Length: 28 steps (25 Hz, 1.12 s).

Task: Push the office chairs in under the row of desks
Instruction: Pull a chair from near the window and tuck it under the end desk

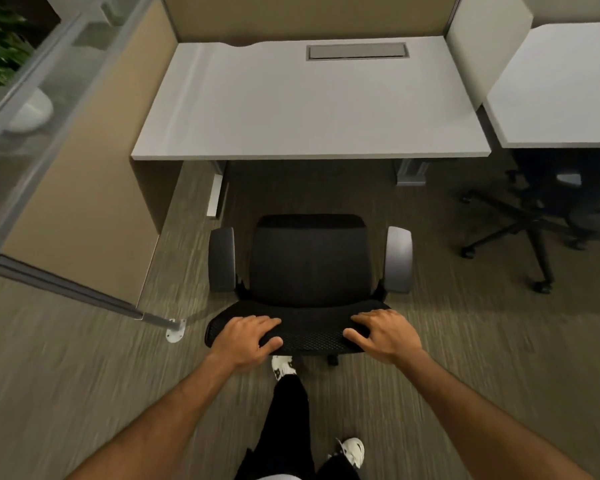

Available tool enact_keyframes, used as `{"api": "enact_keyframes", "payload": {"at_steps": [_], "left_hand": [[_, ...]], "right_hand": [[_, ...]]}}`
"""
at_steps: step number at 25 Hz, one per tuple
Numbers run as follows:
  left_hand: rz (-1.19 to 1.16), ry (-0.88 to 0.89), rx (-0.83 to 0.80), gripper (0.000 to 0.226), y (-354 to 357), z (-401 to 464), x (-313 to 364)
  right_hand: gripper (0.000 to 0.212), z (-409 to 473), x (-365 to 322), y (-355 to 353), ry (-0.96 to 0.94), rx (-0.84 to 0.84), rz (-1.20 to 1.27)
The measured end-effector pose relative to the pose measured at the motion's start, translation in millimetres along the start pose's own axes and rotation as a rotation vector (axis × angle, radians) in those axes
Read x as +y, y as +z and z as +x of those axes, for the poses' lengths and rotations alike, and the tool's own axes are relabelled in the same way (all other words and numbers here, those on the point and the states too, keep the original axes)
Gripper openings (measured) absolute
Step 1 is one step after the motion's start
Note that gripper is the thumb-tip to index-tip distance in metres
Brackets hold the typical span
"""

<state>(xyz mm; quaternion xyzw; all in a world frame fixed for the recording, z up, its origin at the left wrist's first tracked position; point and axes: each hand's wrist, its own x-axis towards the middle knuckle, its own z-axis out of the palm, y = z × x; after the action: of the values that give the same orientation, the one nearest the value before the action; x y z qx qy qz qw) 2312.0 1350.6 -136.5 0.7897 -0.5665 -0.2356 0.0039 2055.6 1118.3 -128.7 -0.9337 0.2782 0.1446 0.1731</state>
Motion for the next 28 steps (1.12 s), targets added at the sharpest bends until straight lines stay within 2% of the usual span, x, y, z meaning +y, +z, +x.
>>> {"api": "enact_keyframes", "payload": {"at_steps": [4, 9, 13, 16, 20, 23, 28], "left_hand": [[0.024, 0.014, -0.03, 0.069, -23.4, 49.7, -24.0], [0.046, 0.06, -0.049, 0.067, -70.8, 120.3, -74.1], [0.08, 0.059, -0.064, 0.066, -106.9, 174.6, -130.9], [0.085, 0.051, -0.055, 0.074, -124.9, 199.6, -157.3], [0.092, 0.039, -0.043, 0.085, -150.0, 235.4, -181.0], [0.08, -0.034, -0.008, 0.086, -171.1, 269.2, -193.6], [0.102, -0.025, -0.025, 0.084, -195.2, 302.5, -228.9]], "right_hand": [[0.086, 50.3, 5.0, -29.1, 0.011, -0.033, 0.014], [0.071, 118.8, -1.1, -52.9, 0.094, -0.001, 0.011], [0.081, 185.0, -17.7, -63.2, 0.131, 0.003, 0.05], [0.089, 218.8, -25.6, -71.3, 0.137, 0.013, 0.076], [0.088, 264.2, -29.4, -82.1, 0.138, 0.019, 0.09], [0.088, 303.5, -27.9, -95.8, 0.163, 0.021, 0.156], [0.086, 350.0, -40.1, -110.2, 0.137, -0.014, 0.165]]}}
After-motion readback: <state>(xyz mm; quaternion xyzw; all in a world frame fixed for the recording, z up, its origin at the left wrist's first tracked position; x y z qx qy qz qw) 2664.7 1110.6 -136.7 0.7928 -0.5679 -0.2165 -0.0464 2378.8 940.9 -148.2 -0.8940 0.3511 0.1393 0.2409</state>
